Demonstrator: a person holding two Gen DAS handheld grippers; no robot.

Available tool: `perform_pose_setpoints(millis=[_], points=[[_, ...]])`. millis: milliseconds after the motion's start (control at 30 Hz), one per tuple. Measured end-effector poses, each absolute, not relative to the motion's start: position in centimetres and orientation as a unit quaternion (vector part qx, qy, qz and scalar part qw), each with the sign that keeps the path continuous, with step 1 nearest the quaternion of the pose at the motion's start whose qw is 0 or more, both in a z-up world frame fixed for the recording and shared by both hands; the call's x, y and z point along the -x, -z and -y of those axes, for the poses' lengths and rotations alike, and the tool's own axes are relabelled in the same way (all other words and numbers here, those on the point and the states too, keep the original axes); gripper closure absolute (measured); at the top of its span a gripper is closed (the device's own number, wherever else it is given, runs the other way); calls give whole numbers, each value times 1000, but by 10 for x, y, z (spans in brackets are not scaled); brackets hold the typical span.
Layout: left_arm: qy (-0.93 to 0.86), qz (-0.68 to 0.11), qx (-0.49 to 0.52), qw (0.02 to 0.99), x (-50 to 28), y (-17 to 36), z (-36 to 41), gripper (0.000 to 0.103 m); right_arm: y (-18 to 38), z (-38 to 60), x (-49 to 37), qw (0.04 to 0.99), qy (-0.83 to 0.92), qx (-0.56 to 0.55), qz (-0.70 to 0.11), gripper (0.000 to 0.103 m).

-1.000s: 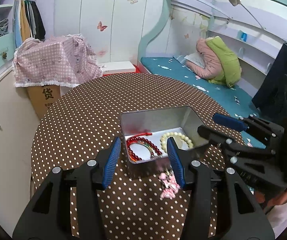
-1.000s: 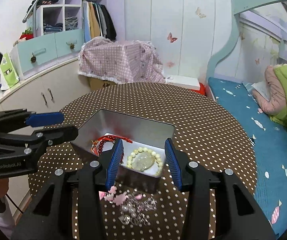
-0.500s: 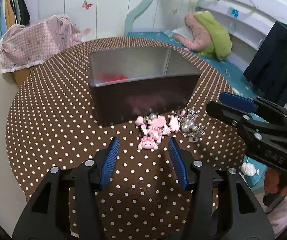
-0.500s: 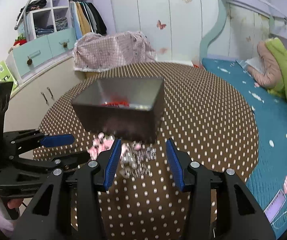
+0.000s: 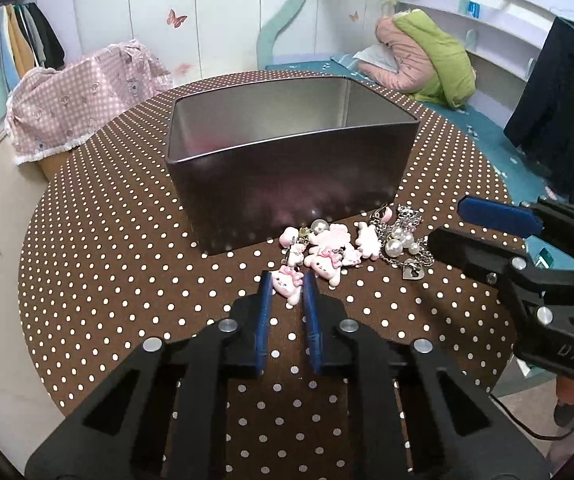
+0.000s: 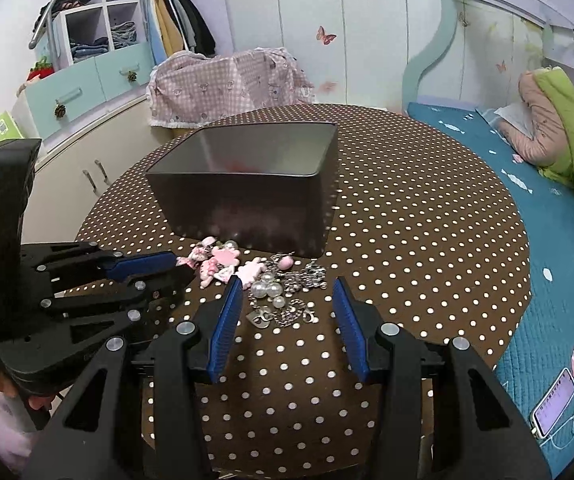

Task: Organize jewelry
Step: 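Withdraw both grippers toward the remaining pink charms and silver trinkets, then grasp the pink kitty charm with the left gripper while the right grasps a pink charm on a silver chain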

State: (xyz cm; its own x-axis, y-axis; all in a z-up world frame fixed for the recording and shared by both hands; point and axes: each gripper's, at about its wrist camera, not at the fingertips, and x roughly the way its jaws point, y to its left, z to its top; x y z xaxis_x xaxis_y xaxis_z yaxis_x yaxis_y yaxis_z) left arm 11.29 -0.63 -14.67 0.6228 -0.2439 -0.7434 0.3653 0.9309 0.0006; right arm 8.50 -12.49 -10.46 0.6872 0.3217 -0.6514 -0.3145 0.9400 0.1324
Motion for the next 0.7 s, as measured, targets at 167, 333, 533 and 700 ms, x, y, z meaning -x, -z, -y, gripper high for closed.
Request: perform_pose_setpoints(millis=[167, 333, 533, 700], points=[[174, -398, -46, 899, -112, 145, -8, 90, 105, 113, -81, 915, -195, 6, -353, 59], [174, -392, -36, 903, -108, 140, -17, 95, 107, 100, -83, 909, -214, 17, -356, 59], [169, -382, -28, 908, -102, 134, -28, 94, 112, 80, -89, 903, -229, 43, -360, 64], [177, -384, -35, 906, -104, 137, -27, 85, 117, 70, -100, 898, -235, 53, -367, 71]])
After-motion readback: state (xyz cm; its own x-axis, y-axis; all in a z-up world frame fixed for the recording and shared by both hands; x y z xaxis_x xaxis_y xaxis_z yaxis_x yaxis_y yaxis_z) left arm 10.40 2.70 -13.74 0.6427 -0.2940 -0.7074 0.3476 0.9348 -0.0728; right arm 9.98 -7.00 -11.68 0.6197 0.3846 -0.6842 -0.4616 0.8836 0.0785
